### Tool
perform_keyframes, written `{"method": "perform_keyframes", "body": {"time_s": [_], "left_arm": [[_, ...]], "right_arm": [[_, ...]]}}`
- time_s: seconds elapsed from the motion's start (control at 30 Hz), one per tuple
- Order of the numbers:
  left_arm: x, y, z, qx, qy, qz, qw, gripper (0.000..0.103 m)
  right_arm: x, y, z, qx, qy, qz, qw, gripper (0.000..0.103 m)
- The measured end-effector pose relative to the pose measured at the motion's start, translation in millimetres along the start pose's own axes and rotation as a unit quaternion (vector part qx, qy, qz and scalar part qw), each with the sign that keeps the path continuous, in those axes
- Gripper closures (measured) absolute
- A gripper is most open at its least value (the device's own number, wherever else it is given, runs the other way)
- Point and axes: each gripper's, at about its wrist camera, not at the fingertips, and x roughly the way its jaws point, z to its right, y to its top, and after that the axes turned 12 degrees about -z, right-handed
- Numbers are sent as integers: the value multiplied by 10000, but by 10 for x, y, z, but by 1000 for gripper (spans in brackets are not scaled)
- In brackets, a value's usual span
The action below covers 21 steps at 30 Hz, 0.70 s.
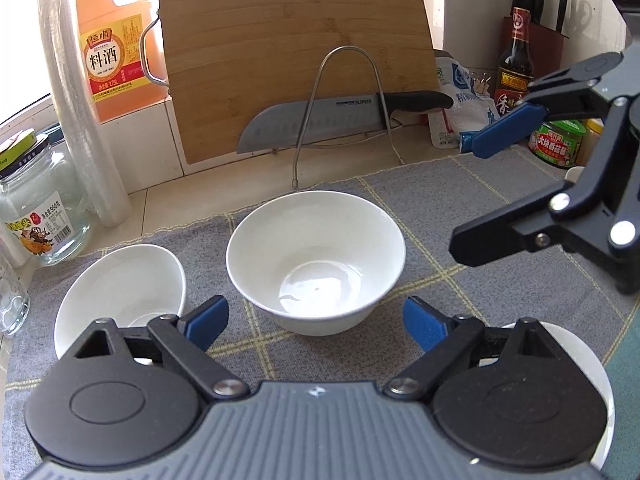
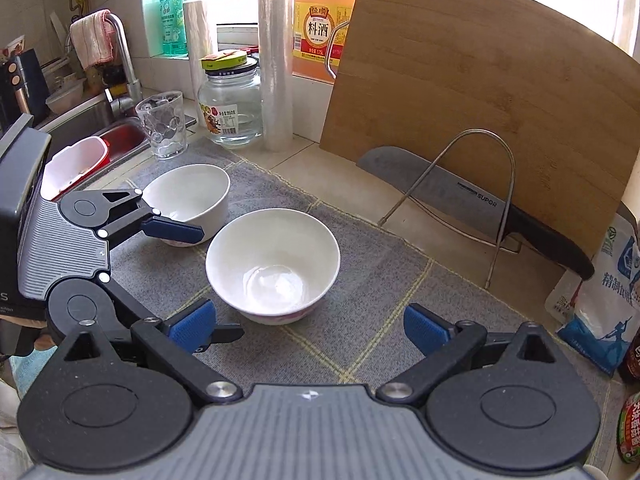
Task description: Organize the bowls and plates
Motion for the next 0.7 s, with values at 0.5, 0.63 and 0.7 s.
{"method": "perform_keyframes", "body": {"time_s": [0.5,0.63,0.7], "left_arm": [[157,37,25,-14,112,-45,9999,10],[174,35,16,-17,79,-54,10000,11],[186,41,9,-15,57,-56,10000,11]], "right_arm": [[669,433,75,-286,607,-485,9966,13],[771,485,94,-256,709,-559,9956,15],[816,496,100,-230,750,-594,9951,17]]}}
